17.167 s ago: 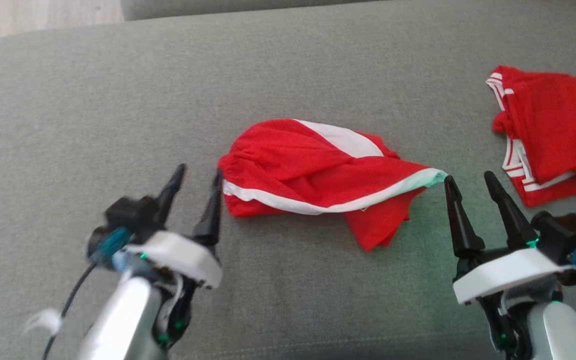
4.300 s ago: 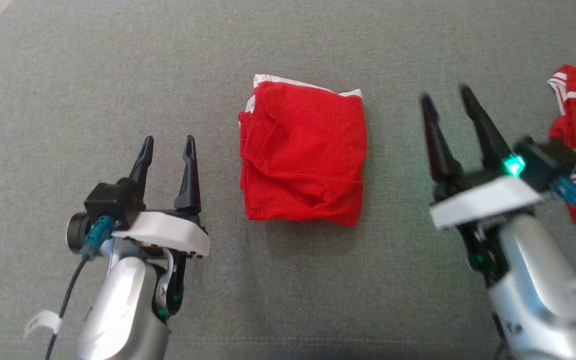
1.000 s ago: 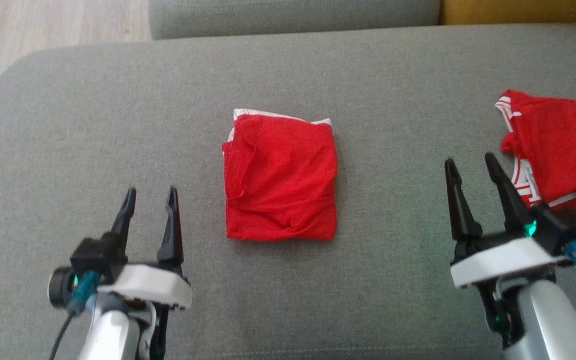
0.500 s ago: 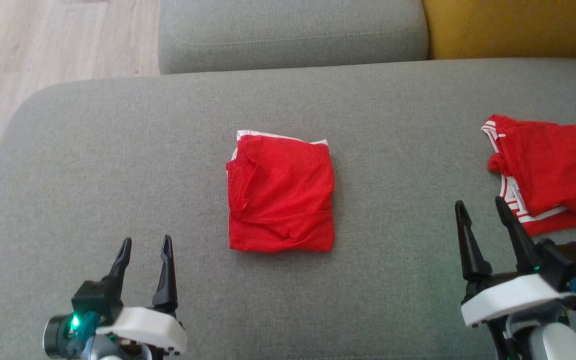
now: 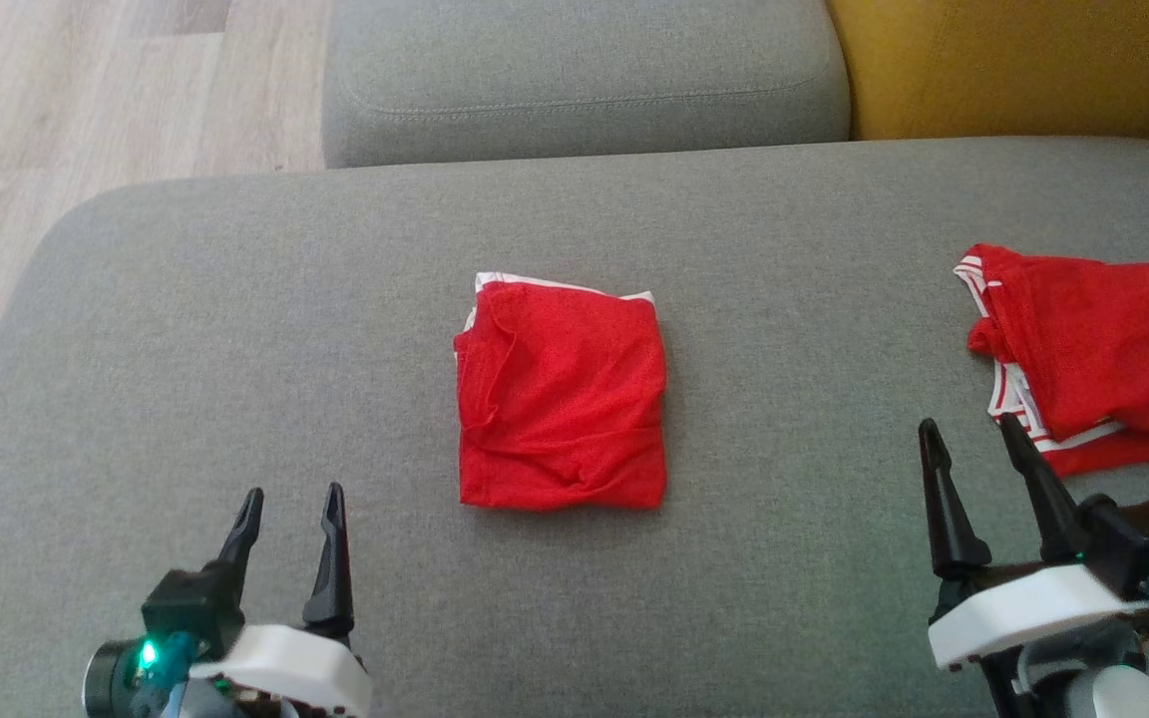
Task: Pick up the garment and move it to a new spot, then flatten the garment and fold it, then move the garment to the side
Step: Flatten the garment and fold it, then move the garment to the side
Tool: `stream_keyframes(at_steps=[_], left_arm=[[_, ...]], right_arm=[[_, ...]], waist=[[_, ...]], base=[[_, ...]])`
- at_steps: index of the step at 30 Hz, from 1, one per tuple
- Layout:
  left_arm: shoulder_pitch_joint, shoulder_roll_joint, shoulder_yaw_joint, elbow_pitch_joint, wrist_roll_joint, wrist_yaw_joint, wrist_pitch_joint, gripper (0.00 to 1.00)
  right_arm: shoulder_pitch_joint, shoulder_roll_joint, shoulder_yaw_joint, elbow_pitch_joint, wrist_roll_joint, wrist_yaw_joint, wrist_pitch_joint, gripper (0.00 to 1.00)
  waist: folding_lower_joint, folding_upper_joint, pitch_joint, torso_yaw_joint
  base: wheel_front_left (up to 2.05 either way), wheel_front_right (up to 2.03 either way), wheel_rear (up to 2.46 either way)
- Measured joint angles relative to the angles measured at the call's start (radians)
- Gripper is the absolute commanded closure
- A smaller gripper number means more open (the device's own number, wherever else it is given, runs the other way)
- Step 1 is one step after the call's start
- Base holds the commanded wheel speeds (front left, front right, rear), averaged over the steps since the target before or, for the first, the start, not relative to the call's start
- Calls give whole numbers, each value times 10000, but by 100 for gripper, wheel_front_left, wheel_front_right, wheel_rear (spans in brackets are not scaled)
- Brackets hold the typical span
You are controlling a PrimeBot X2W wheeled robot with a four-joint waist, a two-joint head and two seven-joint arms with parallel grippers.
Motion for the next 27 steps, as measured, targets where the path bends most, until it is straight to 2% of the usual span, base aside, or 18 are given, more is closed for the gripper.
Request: stream_keyframes(at_steps=[27], left_arm=[[-37,125,-242,-21,-71,128,38,0]], right_arm=[[-2,27,10,0,-59,0,25,0]], waist=[[0,0,64,147]], base=[[0,0,0]])
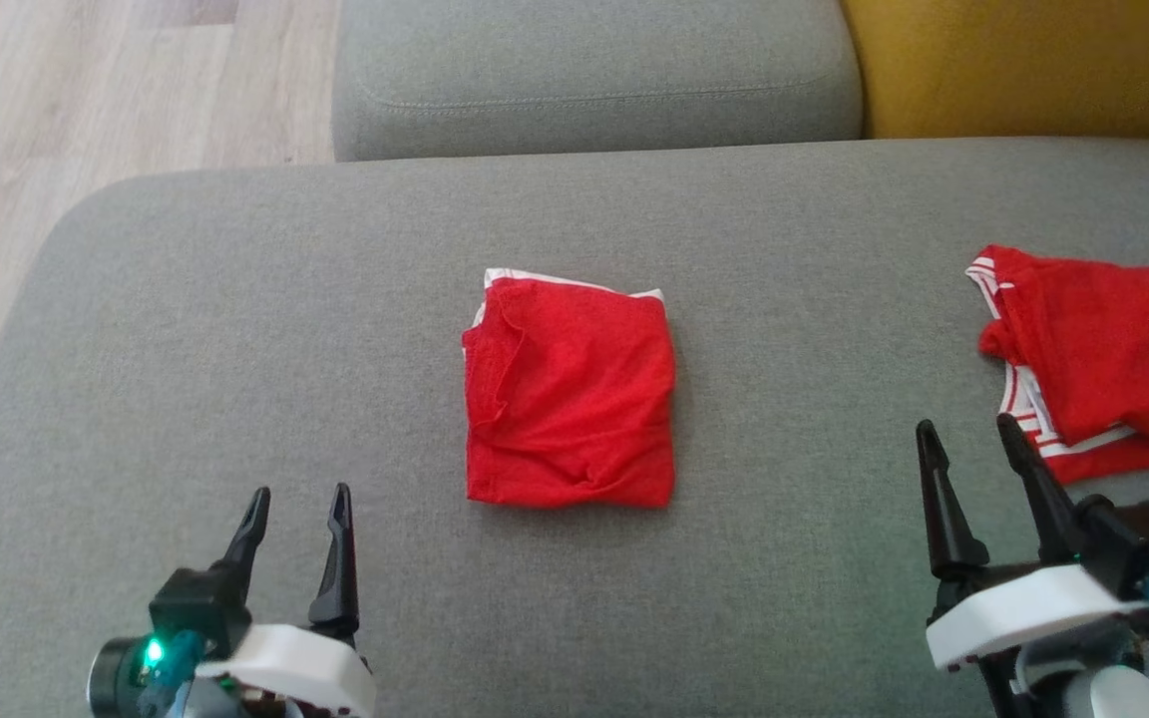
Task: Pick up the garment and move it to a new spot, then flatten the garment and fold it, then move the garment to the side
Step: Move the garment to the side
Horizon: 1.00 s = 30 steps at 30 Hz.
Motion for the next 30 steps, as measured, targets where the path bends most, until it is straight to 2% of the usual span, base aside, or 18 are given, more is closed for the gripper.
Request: stream_keyframes(at_steps=[9,16,23,25,30], left_arm=[[-409,12,-90,2,0,-10,-31,0],[-1282,-291,-349,84,-94,-109,-320,0],[-2074,-594,-433,341,-211,-192,-472,0],[-2295,-663,-489,362,-211,-199,-550,0],[-2539,-825,-625,407,-211,-276,-554,0]], right_arm=[[-53,6,-198,387,94,0,73,0],[-758,6,-98,1630,197,0,52,0],[-1905,-58,284,3413,339,0,19,0],[-2578,-226,514,4345,464,0,21,0],[-3612,-345,652,5741,646,0,142,0]], waist=[[0,0,260,435],[0,0,666,1434],[0,0,1163,2727],[0,0,1422,3182],[0,0,1847,3706]], base=[[0,0,0],[0,0,0],[0,0,0],[0,0,0],[0,0,0]])
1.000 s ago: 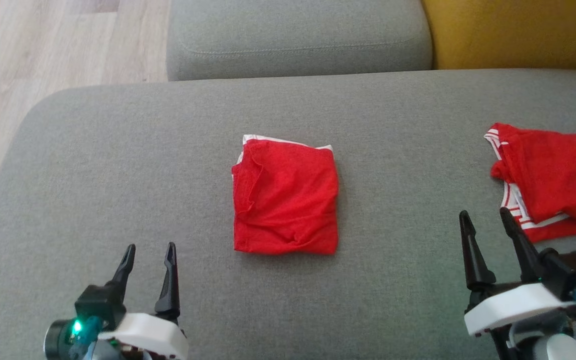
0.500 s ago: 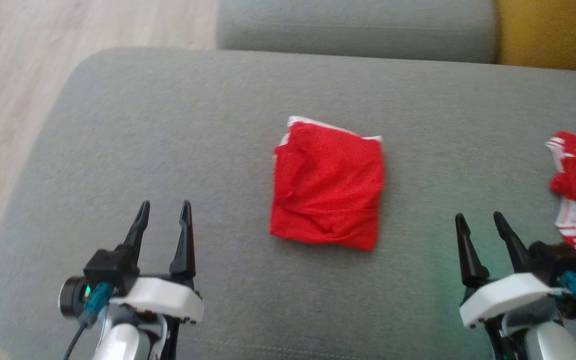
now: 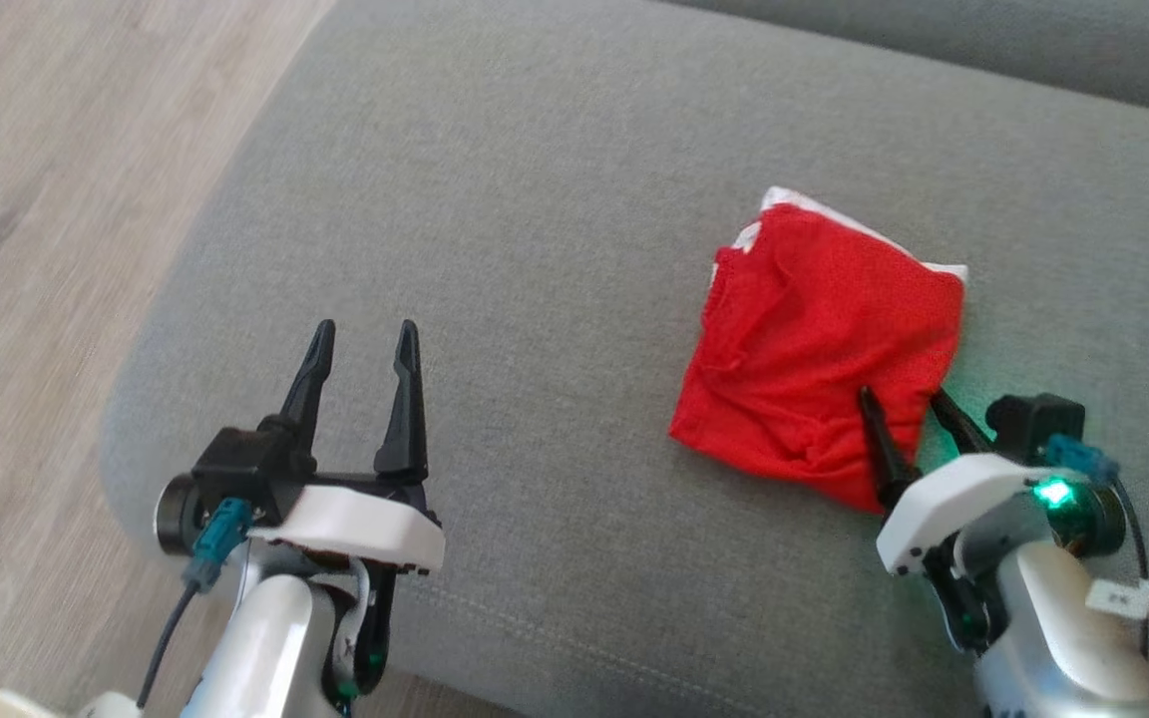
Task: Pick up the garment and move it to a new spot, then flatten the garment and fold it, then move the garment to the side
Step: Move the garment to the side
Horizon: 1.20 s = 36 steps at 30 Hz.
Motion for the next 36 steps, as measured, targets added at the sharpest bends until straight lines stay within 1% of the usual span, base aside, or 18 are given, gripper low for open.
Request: stream_keyframes(at_steps=[3,7,8,9,10,11,16,22,23,24,25,26,32,36], left_arm=[[-17,-21,-25,-2,8,-10,0,0],[-22,-38,-23,-10,54,-86,0,0],[-25,-44,-19,-21,84,-86,0,0],[-28,-46,-15,-27,136,-88,0,0],[-36,-46,-13,-25,142,-98,0,0],[-53,-52,-10,-27,142,-104,0,0],[-226,-67,-6,-50,226,-190,0,0],[-296,-79,59,-105,322,-267,-2,0],[-296,-79,59,-105,322,-267,-2,0],[-337,-79,127,-140,330,-272,-2,0],[-339,-79,190,-163,355,-268,-2,0],[-339,-79,190,-163,355,-268,-2,0],[-362,-63,343,-290,543,-278,-38,0],[-591,-21,370,-353,587,-372,-71,0]], right_arm=[[-366,-38,-36,573,46,0,115,0],[-794,27,-48,965,61,0,435,0],[-847,40,12,988,61,0,502,24],[-909,48,102,1011,61,0,510,65],[-966,48,196,1024,61,0,510,92],[-990,46,282,1035,61,0,512,100],[-1108,-8,984,1018,59,0,491,100],[-1309,-635,2334,531,199,0,477,100],[-1309,-635,2334,531,199,0,477,100],[-1304,-945,2648,224,313,0,477,100],[-1303,-1110,2771,52,347,0,477,100],[-1303,-1110,2771,52,347,0,477,100],[-1293,-2228,3607,-1221,748,0,640,100],[-1316,-3306,4326,-1992,1018,0,930,100]], waist=[[0,0,181,136],[0,0,228,-42],[0,0,231,-118],[0,0,234,-207],[0,0,232,-294],[0,0,233,-388],[0,0,291,-838],[0,0,436,-1508],[0,0,436,-1508],[0,0,482,-1820],[0,0,504,-1985],[0,0,504,-1985],[0,0,650,-3170],[0,0,816,-4033]], base=[[0,0,0],[0,0,0],[0,0,0],[0,0,0],[0,0,0],[0,0,0],[0,0,0],[0,0,0],[0,0,0],[0,0,0],[0,0,0],[0,0,0],[0,0,0],[0,0,0]])
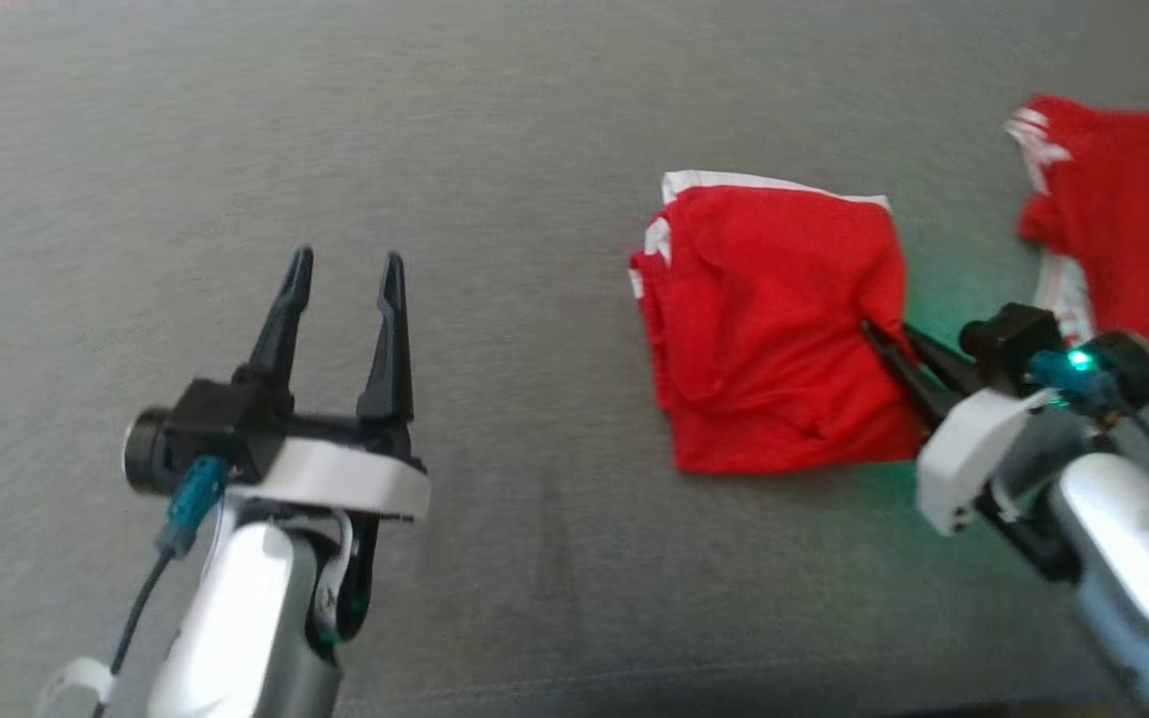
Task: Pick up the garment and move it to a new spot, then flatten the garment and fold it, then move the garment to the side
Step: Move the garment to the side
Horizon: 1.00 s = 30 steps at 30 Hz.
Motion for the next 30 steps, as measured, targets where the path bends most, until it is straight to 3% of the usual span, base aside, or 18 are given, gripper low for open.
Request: stream_keyframes(at_steps=[4,10,15,20,30], left_arm=[[-400,17,-15,-54,113,-81,-2,0],[-903,59,-105,-44,270,-255,0,0],[-1298,98,-228,6,364,-345,-2,0],[-1590,127,-360,42,431,-430,-2,0],[-1994,487,-343,-65,527,-430,100,0]], right_arm=[[-194,-1162,527,-447,307,0,192,100],[-1095,-2357,384,-493,635,0,165,100],[-1732,-2604,-531,130,895,0,-92,100],[-2230,-3216,-811,876,953,0,-322,100],[-3348,-3312,-1634,1925,320,0,-500,100]], waist=[[0,0,270,-778],[0,0,945,-1471],[1,0,1491,-1771],[1,0,1993,-1865],[1,0,2724,-2249]], base=[[0,0,0],[0,0,0],[0,0,0],[0,0,0],[0,0,0]])
